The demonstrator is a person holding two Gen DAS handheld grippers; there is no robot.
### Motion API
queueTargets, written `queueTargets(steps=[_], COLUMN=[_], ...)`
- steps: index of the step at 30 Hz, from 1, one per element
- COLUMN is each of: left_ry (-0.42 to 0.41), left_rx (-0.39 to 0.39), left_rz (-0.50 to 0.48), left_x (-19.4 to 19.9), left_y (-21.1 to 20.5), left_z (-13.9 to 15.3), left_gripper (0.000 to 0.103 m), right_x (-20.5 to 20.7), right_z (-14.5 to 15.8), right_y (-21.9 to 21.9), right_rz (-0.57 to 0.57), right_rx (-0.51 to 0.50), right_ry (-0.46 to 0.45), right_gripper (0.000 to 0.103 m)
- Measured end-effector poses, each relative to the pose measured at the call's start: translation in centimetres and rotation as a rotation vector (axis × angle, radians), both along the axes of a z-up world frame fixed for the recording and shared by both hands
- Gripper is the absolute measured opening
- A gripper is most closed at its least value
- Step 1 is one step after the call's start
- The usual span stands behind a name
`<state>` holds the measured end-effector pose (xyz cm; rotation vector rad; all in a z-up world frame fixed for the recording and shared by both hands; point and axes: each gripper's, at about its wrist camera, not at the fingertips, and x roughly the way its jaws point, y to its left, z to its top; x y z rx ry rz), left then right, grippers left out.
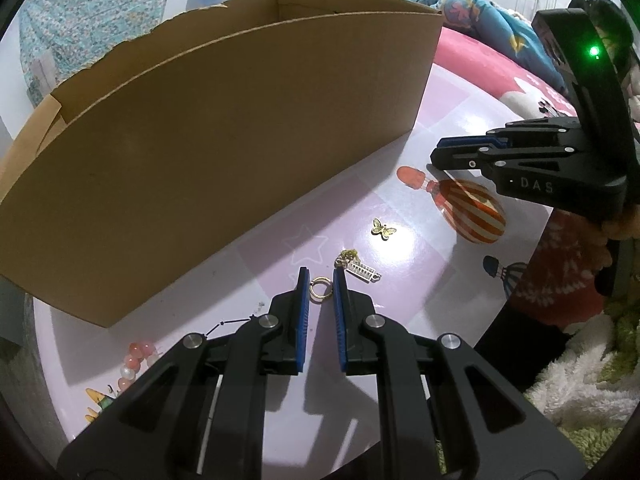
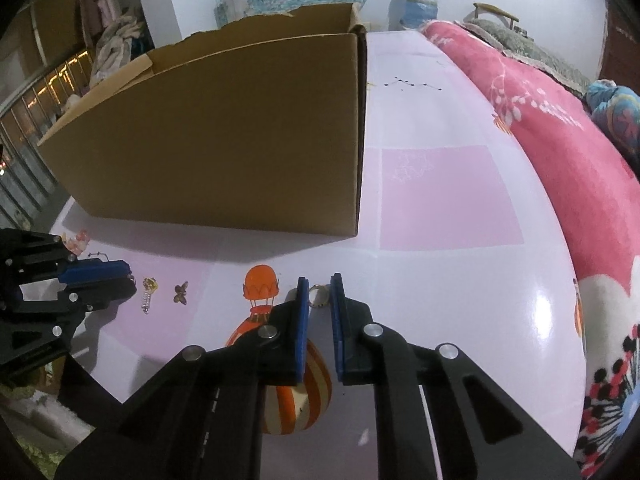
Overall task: Organize jewelry
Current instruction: 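Lift the gold ring with the left tool up over the box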
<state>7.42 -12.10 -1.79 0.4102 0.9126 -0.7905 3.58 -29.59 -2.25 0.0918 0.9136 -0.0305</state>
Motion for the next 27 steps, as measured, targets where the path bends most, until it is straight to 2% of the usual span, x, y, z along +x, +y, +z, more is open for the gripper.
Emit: queueTargets(steps=[5, 11, 14, 20, 24, 27], left_ry=[-0.014, -0.048, -0.064, -0.179, -0.218, -0.241], left_rx=[-0.008, -0.035, -0.074, -0.157, -0.2, -0.188], left_rz=[0.011, 0.03, 0.041, 0.056, 0.076, 0.088], left_x=[-0.1, -0.5, -0.7, -0.4, 1.7, 3.8], left_y=[0.4, 1.1, 1.8, 3.2, 4.1, 4.2], left_z=[0.5, 2.5, 4.4, 9.7, 12.3, 13.0], left_gripper=[0.011, 0.011, 0.011, 0.011, 0.011, 0.011], right_x=[-0.4, -1.5, -2.0, -2.0, -0.1, 2.5], right_z=[0.5, 2.9, 4.9, 10.8, 13.4, 14.3], right_y=[-0.1, 0.0, 0.4, 1.2, 1.5, 1.7], right_rz=[-0.005, -0.009, 0.003, 0.054, 0.105, 0.15], right_rx=[0.006, 0.008, 0.005, 0.019, 0.037, 0.073], right_ry=[-0.014, -0.059, -0.097, -0.236, -0.303, -0.3], right_gripper=[0.011, 0.011, 0.011, 0.011, 0.011, 0.011])
